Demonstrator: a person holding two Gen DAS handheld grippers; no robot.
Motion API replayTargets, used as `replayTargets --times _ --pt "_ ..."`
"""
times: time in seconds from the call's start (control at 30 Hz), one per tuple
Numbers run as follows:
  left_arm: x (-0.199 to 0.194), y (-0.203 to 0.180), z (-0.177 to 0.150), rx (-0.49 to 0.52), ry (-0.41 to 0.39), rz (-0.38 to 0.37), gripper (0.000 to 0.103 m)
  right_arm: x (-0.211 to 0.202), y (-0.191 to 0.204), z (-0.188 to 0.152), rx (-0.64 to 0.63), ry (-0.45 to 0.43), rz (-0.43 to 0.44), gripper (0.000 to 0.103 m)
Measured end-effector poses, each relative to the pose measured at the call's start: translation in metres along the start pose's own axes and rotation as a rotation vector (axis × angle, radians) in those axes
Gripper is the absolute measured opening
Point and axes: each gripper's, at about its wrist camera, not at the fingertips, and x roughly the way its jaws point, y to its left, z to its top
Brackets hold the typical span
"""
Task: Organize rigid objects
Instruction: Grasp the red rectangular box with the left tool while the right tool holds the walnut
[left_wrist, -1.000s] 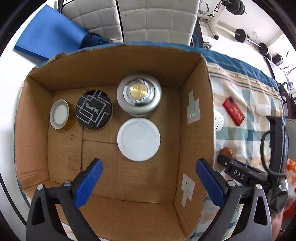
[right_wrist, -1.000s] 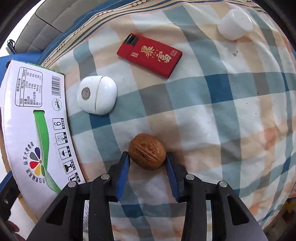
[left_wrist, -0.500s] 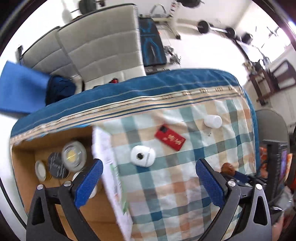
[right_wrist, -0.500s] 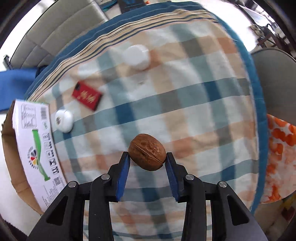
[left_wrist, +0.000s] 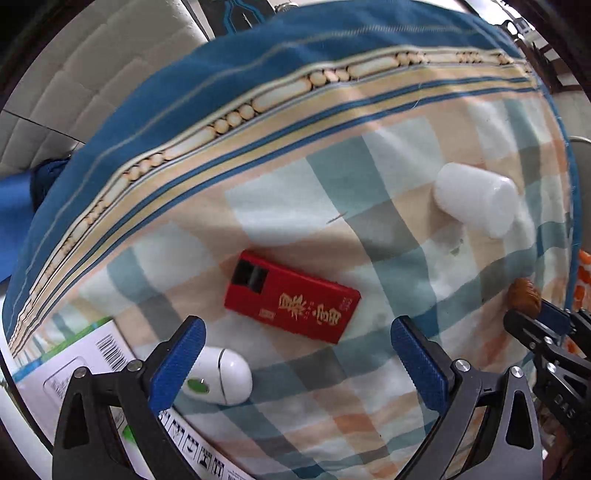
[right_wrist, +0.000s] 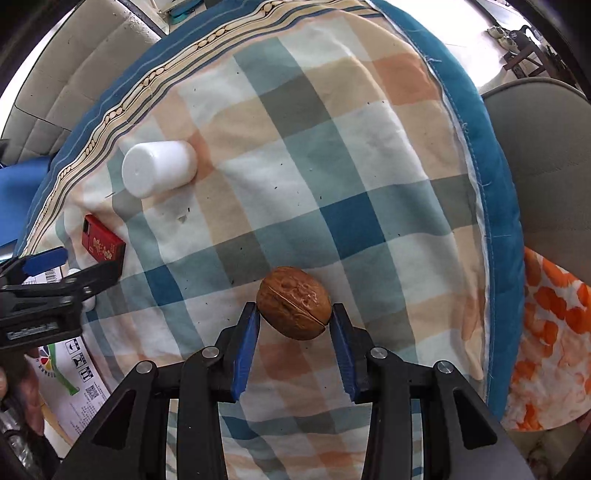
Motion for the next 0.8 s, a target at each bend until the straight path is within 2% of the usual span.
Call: replayTargets --times 0.07,0.2,0.27,0.43,0.57,0.8 --pt "0.008 0.002 0.004 -0.010 0.003 0.009 0.103 0.006 0.005 0.004 -0.008 0.008 0.002 0.042" --pt "0.008 0.008 0.007 -0.034 -0.052 -0.008 0.075 0.015 0.011 0.008 -0.025 0.011 -0.005 0.042" --pt "0.004 0.008 0.006 -0.033 -0.085 -0.004 0.074 0.017 0.013 0.006 -0.032 0.014 -0.009 0.042" --pt "-0.002 -0.003 0.001 -0.038 -0.105 0.020 0.074 0.023 0.030 0.007 -0.045 0.014 -0.014 0.042" --pt "-0.014 -0.012 -0.011 -0.037 -0.119 0.022 0.074 0.014 0.039 0.003 -0.063 0.016 -0.009 0.042" --pt "-0.048 -0.002 -0.040 -0.067 -0.165 -0.024 0.074 -0.008 0.061 -0.011 -0.104 -0.002 0.014 0.042"
